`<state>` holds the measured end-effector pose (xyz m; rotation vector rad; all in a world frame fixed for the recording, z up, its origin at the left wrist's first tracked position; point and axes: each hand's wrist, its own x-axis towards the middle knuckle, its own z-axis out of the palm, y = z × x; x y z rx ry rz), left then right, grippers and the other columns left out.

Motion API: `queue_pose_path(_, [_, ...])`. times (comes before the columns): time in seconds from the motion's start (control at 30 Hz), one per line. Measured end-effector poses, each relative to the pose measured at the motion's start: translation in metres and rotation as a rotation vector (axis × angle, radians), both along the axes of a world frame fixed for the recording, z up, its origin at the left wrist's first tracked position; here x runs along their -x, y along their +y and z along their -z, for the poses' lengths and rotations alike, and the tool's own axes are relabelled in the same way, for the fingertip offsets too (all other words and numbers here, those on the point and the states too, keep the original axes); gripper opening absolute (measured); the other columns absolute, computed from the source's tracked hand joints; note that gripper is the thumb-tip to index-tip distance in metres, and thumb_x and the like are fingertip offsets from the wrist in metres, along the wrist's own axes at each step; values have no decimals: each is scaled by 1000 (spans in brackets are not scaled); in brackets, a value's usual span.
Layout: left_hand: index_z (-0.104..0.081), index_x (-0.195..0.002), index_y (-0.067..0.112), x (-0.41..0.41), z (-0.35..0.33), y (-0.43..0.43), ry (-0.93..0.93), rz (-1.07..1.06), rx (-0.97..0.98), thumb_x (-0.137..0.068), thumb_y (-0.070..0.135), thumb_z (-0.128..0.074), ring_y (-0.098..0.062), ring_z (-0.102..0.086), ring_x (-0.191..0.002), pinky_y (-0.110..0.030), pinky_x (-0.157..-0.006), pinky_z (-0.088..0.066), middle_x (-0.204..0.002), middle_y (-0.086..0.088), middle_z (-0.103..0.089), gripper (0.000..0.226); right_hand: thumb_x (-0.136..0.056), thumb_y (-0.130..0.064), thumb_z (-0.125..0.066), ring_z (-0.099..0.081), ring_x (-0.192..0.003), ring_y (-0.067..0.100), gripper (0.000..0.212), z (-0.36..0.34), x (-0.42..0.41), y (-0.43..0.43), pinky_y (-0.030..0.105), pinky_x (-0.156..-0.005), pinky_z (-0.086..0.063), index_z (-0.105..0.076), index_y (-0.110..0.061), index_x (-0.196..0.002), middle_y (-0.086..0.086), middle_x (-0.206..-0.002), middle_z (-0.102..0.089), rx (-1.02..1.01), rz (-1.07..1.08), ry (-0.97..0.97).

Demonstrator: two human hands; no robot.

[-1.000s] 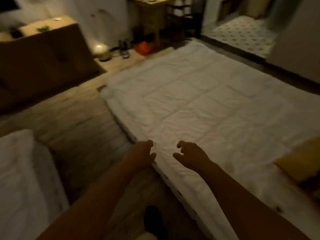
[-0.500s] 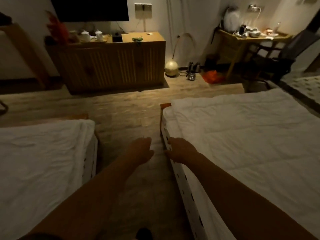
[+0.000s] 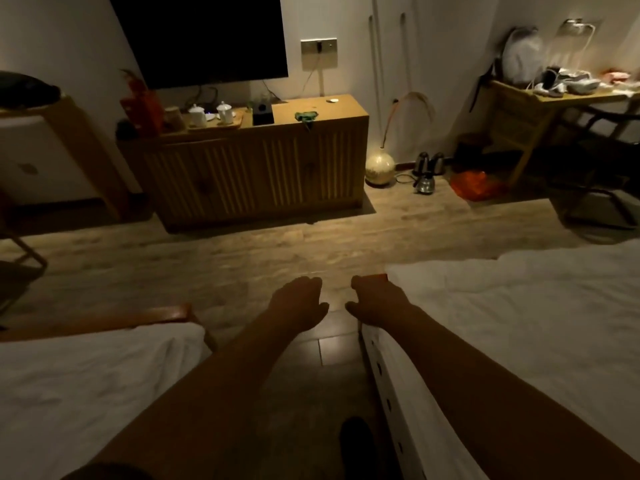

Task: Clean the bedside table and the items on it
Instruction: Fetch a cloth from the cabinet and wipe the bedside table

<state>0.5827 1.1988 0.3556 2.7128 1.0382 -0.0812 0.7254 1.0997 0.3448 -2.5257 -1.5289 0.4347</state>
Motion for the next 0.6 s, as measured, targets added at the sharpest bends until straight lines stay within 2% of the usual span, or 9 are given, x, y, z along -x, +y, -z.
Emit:
queue_pose_path(0.1, [-49, -129, 20, -55, -1, 64, -19, -44, 12, -88, 45, -58, -24, -55, -116, -38, -93, -47, -128, -5, -57, 49, -85, -47, -56, -59, -103, 27, 46, 5, -60, 69, 36, -81, -49, -50, -18, -120, 9, -117, -60, -13, -23, 15])
queue_pose_path(0.43, [-51, -124, 20, -190, -9, 266, -57, -155, 19, -88, 43, -59, -21, -57, -108, -34, -87, -48, -120, -4, -60, 43, -84, -49, -58, -60, -98, 23, 44, -6, -210, 287, 36, -78, -50, -55, -19, -117, 6, -114, -64, -32, -51, 55])
queue_pose_path(0.6, [-50, -127, 23, -262, 8, 396, -72, -149, 17, -86, 44, -62, -21, -58, -109, -34, -86, -49, -123, -2, -60, 48, -86, -47, -60, -59, -105, 23, 48, 0, -282, 421, 35, -80, -48, -54, -19, -124, 6, -120, -63, -47, -54, 30])
